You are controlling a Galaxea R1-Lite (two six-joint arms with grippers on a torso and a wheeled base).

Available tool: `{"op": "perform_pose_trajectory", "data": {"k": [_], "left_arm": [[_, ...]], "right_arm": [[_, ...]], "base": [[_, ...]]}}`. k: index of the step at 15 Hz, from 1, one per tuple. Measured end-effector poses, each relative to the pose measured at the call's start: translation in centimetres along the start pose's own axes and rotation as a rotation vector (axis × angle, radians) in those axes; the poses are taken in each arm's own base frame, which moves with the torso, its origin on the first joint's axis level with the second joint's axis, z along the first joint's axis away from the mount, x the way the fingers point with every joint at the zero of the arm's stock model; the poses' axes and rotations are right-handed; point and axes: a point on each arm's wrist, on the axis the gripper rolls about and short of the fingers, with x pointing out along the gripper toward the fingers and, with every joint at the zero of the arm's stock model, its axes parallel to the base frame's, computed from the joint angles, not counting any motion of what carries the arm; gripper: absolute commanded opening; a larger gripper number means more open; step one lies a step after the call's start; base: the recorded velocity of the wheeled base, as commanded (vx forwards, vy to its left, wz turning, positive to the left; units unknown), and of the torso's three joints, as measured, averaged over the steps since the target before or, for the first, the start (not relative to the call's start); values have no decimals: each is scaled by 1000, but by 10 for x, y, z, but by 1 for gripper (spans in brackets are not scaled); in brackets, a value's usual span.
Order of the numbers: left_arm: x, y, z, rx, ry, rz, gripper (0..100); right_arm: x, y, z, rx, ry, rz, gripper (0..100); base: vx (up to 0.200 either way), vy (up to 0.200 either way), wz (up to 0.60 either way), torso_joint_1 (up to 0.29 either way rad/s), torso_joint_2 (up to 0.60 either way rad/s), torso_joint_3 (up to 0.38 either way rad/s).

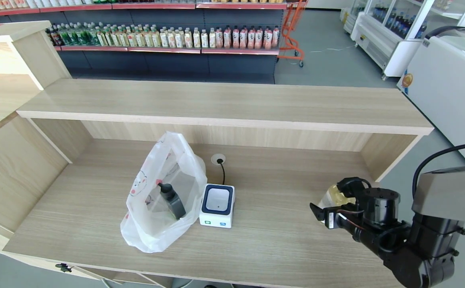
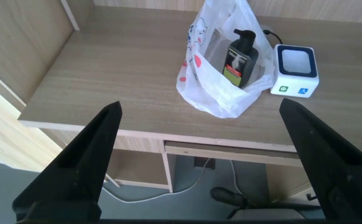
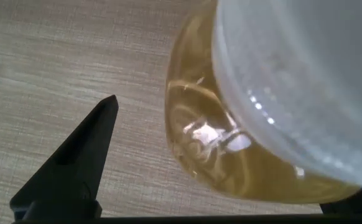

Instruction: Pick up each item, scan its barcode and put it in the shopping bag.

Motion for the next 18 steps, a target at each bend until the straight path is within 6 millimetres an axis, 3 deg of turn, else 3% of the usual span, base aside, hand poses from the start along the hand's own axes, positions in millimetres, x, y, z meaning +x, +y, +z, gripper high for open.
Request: {"op": "perform_pose_trajectory", "data": {"k": [6,7,12,18], "left_arm": [[0,0,0,0,0,0,100],[0,0,0,0,0,0,100],[0,0,0,0,0,0,100],[0,0,0,0,0,0,100]], "right_arm": [[28,3,9,-53,-112,-2,100],[32,3,10,-58,-134,-2,0],[45,5,11,-104,-163,-7,0],[46,5,10,-162,-164,14,0]], "base": [[0,0,0,0,0,0],[0,0,0,0,0,0],[0,0,0,0,0,0],[0,0,0,0,0,0]]}}
